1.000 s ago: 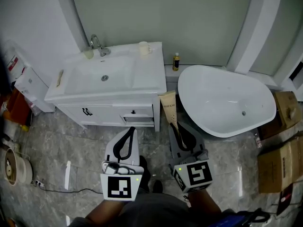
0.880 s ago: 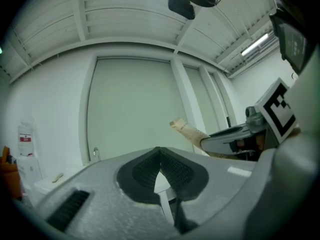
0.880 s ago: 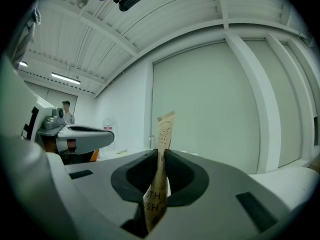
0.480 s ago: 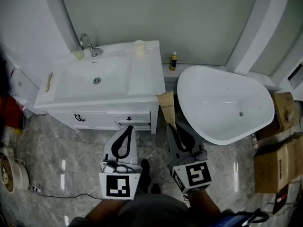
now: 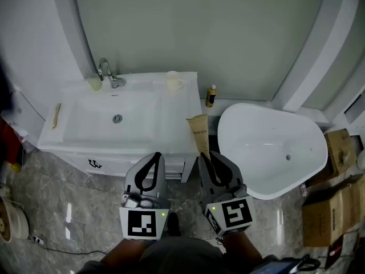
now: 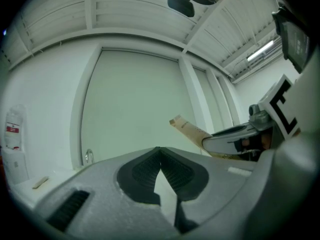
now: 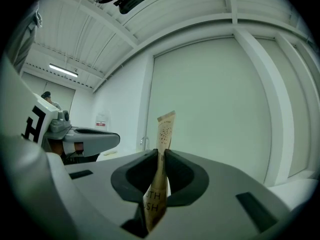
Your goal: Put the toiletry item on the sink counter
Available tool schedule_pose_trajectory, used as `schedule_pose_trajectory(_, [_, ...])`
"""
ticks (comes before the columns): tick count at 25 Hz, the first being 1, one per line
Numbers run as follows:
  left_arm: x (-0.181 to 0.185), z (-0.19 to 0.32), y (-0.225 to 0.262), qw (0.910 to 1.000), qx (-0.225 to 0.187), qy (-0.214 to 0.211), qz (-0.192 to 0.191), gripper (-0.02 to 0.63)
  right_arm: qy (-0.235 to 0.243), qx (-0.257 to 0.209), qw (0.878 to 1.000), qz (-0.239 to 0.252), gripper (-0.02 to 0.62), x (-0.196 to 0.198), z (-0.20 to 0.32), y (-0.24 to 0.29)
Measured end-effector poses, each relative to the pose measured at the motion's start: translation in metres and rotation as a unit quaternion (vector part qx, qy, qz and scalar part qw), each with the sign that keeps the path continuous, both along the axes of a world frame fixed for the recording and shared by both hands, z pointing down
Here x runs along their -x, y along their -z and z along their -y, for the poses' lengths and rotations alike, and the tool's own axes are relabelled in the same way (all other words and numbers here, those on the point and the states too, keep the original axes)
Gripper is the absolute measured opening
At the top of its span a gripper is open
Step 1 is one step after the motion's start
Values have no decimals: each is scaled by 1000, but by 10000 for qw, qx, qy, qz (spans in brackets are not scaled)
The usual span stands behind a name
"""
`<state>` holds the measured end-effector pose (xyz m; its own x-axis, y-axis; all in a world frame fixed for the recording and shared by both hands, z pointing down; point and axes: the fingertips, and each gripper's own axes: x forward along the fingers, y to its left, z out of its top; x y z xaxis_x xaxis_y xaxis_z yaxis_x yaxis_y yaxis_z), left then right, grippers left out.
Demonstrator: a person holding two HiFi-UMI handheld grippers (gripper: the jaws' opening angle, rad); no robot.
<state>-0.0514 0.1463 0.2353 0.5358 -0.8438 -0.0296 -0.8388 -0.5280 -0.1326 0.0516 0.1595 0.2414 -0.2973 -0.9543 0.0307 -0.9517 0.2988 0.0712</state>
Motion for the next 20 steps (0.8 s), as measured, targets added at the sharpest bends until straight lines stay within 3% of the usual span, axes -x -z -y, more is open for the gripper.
schedule_pose_trajectory(9, [5, 52, 9, 9997, -154, -160, -133, 11, -128, -114, 9998, -113, 48, 8, 47, 8])
schedule_pose_trajectory(20, [-16, 91, -7, 9996, 84, -255, -4, 11, -269, 117, 9996, -4, 48, -17, 81, -11])
